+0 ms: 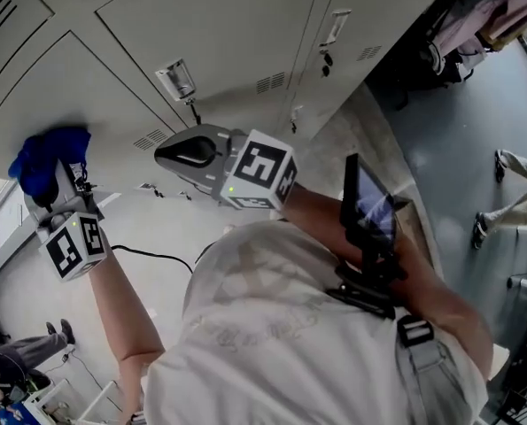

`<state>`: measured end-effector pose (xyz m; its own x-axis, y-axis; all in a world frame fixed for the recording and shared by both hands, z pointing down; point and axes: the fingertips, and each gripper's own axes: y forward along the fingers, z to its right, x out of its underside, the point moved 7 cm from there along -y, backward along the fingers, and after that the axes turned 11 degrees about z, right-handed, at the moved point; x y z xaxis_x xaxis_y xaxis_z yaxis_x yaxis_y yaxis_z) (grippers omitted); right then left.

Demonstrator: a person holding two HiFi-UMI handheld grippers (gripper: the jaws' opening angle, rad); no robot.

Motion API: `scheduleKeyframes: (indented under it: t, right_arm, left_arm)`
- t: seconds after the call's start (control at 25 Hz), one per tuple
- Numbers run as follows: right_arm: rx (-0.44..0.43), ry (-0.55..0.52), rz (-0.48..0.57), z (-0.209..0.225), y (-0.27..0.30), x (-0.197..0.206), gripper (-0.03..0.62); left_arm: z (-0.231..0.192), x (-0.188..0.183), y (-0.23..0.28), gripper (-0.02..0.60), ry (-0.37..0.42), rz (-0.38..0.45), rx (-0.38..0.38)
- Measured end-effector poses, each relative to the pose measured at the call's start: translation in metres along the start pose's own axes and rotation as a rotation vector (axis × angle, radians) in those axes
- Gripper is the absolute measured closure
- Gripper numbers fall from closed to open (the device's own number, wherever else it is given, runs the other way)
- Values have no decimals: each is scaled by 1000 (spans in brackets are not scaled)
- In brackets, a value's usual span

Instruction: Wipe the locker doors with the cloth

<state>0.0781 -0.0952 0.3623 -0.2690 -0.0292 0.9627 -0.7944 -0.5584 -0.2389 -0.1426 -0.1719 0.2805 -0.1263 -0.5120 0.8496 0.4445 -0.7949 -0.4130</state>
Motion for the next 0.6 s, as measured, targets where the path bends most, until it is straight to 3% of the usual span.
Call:
scheduleKeyframes:
  t: [0.16,0.4,0.6]
  right_arm:
    - [-57,9,8,-4,5,5,588]
    - [-16,13,-3,-6,9,6,586]
    - [-21,19,-14,-7,15,10,588]
  left_arm:
    - [-19,2,-19,466,41,-14,-53]
    - [-27,9,-16,466,30,-107,-37]
    - [-36,11,-22,466,3,-97,-62]
